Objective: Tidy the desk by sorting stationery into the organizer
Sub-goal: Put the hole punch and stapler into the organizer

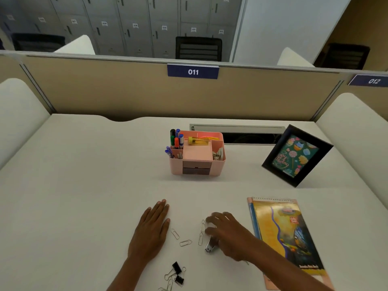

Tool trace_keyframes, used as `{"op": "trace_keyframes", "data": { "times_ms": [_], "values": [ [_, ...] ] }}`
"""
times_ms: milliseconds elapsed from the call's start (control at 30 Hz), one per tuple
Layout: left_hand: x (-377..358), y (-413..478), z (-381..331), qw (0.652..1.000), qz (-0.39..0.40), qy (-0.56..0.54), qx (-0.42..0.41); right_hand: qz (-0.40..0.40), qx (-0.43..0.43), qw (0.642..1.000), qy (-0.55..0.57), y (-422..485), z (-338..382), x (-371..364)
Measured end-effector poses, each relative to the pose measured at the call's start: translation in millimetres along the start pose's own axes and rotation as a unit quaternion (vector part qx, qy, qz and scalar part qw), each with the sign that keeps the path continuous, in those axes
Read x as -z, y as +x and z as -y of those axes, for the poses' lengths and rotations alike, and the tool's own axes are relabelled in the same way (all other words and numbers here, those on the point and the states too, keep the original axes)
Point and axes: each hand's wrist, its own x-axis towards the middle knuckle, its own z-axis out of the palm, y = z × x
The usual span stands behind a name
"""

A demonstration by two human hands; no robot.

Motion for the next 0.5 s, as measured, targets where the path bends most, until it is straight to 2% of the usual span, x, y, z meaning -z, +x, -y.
{"op": "trace_keyframes", "data": {
  "times_ms": [133,200,333,433,500],
  "values": [
    [-1.5,-0.4,0.6,1.000,-0.005,0.003,-0.004,-0.010,0.007,0.999,-0.047,4.6,-4.8,4.9],
    [-2.1,-0.5,0.4,1.000,-0.008,0.005,-0.005,-0.010,0.011,0.999,-0.035,5.8,-9.1,17.6],
    [-4.5,-0.1,1.4,1.000,-0.010,0.009,-0.007,-0.071,-0.036,0.994,0.071,12.9,-21.1,70.8],
    [-5.2,0.4,2.4,1.000,-0.010,0.009,-0.004,-0.139,-0.104,0.970,0.170,25.8,-40.0,117.6],
    [-5.0,0.5,2.2,1.000,-0.010,0.013,-0.003,-0.172,-0.138,0.958,0.184,41.9,-57.2,144.1]
  ]
}}
